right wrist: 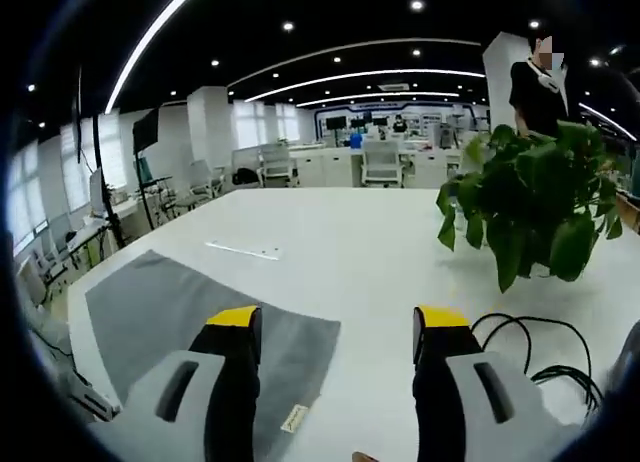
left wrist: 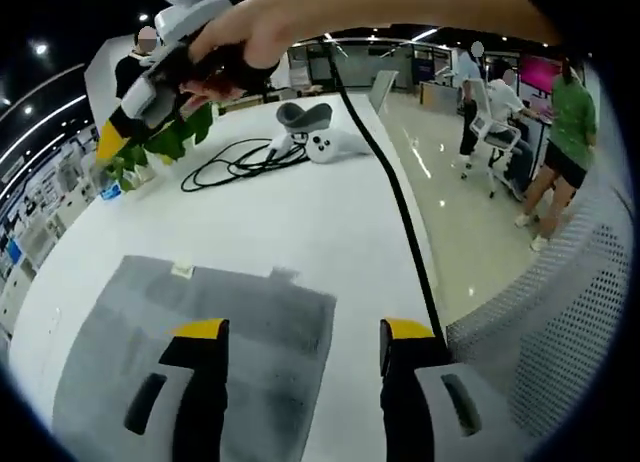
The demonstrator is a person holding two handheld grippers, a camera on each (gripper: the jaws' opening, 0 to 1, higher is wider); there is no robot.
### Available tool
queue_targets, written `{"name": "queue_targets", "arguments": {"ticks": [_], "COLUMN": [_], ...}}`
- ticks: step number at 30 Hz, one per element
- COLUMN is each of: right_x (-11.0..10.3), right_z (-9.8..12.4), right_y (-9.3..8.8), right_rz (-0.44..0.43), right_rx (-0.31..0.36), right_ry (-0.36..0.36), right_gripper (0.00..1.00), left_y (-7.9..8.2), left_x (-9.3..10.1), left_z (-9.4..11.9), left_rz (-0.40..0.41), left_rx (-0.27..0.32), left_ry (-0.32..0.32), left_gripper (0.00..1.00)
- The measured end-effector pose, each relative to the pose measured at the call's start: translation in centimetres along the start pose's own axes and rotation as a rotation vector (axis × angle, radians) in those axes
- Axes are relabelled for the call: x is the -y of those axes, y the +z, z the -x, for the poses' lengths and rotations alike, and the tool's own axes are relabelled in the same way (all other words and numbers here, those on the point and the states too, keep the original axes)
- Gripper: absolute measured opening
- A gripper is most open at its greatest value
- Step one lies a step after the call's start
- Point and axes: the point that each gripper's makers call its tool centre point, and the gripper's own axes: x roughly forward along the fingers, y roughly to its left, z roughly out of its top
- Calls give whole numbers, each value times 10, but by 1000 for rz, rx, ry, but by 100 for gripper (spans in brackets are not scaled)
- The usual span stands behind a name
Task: Fold the towel on the table until its edges align and the towel forms a compact rectangular stack.
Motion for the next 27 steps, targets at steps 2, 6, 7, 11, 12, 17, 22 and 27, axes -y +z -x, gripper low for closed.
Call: {"name": "queue_targets", "arguments": {"ticks": [2,6,7,11,12,17,22,27], "right_x": [-2,-6,-6,-11,-12,-15,-16,-19], "right_z": [-7,-21,-23,-30,-31,-37,-38,-37], "right_y": [-5,-14,-15,-23,-25,-37,-41,-46], "right_rz": [7,19,17,12,12,8,-13,-21], "right_rx": [-16,-43,-47,-63,-67,-84,-81,-81], "right_ry": [11,37,39,51,54,75,77,79], "right_gripper": [61,60,60,59,59,58,58,57], "left_y": [1,2,2,-1,-1,-3,-2,-7], "left_x": [2,8,9,12,14,18,23,26], "left_z": [-4,-14,-16,-25,-27,-33,-40,-44], "left_rz": [1,15,17,43,58,96,100,125], "left_rx": [8,14,14,15,17,20,33,23], "left_ry": [-10,-46,-50,-71,-83,-95,-95,-94], "left_gripper": [59,49,48,44,42,39,31,28]}}
